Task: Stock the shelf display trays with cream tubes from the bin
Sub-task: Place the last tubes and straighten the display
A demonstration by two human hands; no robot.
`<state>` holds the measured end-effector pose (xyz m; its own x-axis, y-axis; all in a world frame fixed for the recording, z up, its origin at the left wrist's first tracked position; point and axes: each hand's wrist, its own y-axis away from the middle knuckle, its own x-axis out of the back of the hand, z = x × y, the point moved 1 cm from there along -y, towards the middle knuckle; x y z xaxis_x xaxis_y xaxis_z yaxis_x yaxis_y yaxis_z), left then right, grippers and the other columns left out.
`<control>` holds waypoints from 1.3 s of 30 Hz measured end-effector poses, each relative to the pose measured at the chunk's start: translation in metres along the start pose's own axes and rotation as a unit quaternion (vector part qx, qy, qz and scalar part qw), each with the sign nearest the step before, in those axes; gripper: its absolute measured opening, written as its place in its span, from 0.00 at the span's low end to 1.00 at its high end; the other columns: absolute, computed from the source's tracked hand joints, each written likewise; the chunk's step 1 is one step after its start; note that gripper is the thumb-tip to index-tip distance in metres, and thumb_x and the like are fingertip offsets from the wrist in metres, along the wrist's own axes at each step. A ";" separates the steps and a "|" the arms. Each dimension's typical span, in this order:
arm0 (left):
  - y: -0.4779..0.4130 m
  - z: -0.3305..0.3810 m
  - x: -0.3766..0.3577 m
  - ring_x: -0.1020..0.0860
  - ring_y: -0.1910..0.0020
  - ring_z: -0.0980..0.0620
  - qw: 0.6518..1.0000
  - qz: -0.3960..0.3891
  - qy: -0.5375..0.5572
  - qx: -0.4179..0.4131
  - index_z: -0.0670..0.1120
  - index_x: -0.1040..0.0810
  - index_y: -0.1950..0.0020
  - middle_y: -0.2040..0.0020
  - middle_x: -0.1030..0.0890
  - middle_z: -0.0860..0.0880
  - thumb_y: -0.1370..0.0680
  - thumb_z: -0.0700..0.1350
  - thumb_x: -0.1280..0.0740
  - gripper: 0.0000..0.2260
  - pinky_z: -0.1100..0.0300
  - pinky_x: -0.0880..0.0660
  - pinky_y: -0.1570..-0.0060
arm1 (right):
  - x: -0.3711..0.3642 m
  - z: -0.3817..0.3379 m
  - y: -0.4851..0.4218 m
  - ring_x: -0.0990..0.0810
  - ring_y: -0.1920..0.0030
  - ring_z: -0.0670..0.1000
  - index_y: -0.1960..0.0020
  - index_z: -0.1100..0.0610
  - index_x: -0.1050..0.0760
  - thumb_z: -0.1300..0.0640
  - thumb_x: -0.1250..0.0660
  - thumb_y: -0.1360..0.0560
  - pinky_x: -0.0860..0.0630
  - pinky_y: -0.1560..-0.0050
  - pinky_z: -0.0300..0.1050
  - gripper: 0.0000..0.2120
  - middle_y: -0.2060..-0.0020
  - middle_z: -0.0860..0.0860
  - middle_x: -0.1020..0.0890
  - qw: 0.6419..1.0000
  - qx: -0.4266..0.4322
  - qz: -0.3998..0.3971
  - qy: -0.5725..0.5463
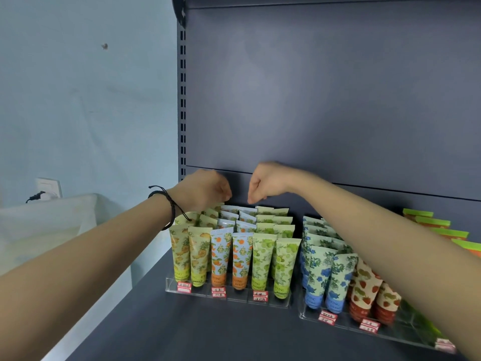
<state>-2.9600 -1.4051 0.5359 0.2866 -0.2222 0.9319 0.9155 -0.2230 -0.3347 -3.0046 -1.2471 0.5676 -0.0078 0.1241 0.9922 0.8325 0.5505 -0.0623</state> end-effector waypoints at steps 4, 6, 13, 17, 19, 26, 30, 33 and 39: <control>-0.007 -0.001 -0.005 0.22 0.47 0.54 1.000 0.000 0.015 -0.009 0.50 0.18 0.48 0.47 0.18 0.54 0.22 0.45 0.37 0.09 0.54 0.26 0.42 | 0.001 0.006 -0.001 0.19 0.54 0.51 0.49 0.58 0.16 0.59 0.28 0.29 0.22 0.47 0.46 0.09 0.56 0.50 0.16 0.999 0.000 -0.008 0.039; -0.010 0.001 -0.009 0.22 0.48 0.56 0.999 -0.010 0.032 -0.022 0.50 0.17 0.49 0.50 0.17 0.55 0.23 0.46 0.35 0.08 0.54 0.26 0.42 | 0.003 0.012 0.002 0.21 0.59 0.51 0.50 0.58 0.16 0.60 0.28 0.29 0.22 0.52 0.45 0.08 0.59 0.52 0.16 0.997 -0.014 -0.035 0.064; -0.027 0.027 -0.021 0.21 0.51 0.55 0.994 -0.027 0.082 -0.061 0.48 0.17 0.50 0.51 0.17 0.52 0.25 0.46 0.31 0.07 0.57 0.26 0.45 | 0.001 0.023 0.010 0.27 0.65 0.51 0.51 0.63 0.17 0.55 0.26 0.31 0.29 0.63 0.40 0.13 0.69 0.51 0.22 0.990 -0.041 -0.087 0.107; -0.041 0.044 -0.027 0.21 0.50 0.52 0.994 -0.037 0.082 -0.059 0.47 0.17 0.48 0.50 0.17 0.51 0.28 0.45 0.28 0.09 0.56 0.25 0.45 | 0.000 0.026 0.011 0.26 0.65 0.51 0.52 0.62 0.16 0.59 0.27 0.31 0.30 0.65 0.39 0.10 0.73 0.49 0.23 0.986 -0.045 -0.087 0.132; -0.045 0.048 -0.031 0.21 0.49 0.50 0.995 -0.035 0.075 -0.054 0.47 0.17 0.48 0.50 0.17 0.50 0.28 0.44 0.28 0.09 0.54 0.25 0.45 | -0.002 0.026 0.011 0.24 0.65 0.50 0.52 0.61 0.16 0.59 0.27 0.31 0.29 0.64 0.40 0.09 0.73 0.48 0.23 0.983 -0.044 -0.080 0.161; -0.047 0.049 -0.035 0.20 0.52 0.50 0.996 -0.041 0.060 -0.055 0.47 0.16 0.51 0.53 0.17 0.50 0.28 0.45 0.28 0.07 0.53 0.24 0.46 | 0.000 0.027 0.008 0.24 0.64 0.50 0.54 0.62 0.17 0.57 0.26 0.31 0.28 0.59 0.41 0.10 0.74 0.47 0.23 0.977 -0.047 -0.101 0.181; -0.044 0.049 -0.032 0.21 0.50 0.51 0.996 -0.045 0.061 -0.052 0.47 0.17 0.49 0.51 0.17 0.51 0.27 0.47 0.29 0.09 0.54 0.24 0.45 | -0.001 0.025 0.007 0.25 0.64 0.51 0.54 0.63 0.17 0.57 0.26 0.31 0.28 0.59 0.41 0.10 0.74 0.48 0.23 0.979 -0.046 -0.099 0.173; -0.039 0.047 -0.025 0.21 0.50 0.52 0.995 -0.041 0.069 -0.051 0.47 0.18 0.47 0.50 0.17 0.51 0.27 0.46 0.29 0.10 0.57 0.25 0.45 | -0.002 0.023 0.007 0.26 0.68 0.50 0.53 0.62 0.17 0.57 0.26 0.32 0.29 0.62 0.40 0.10 0.74 0.48 0.23 0.981 -0.050 -0.095 0.159; -0.022 0.034 0.002 0.24 0.61 0.61 0.993 -0.049 0.086 -0.071 0.47 0.18 0.51 0.58 0.20 0.54 0.26 0.43 0.29 0.06 0.70 0.31 0.56 | 0.013 0.025 0.021 0.26 0.68 0.49 0.54 0.61 0.17 0.56 0.27 0.30 0.31 0.66 0.38 0.09 0.73 0.48 0.23 0.991 -0.021 -0.028 0.127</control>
<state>-2.9698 -1.3684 0.5494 0.1355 -0.3482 0.9276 0.8844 -0.3796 -0.2717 -3.0013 -1.2134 0.5769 0.0814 -0.1199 0.9894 0.8573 0.5148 -0.0081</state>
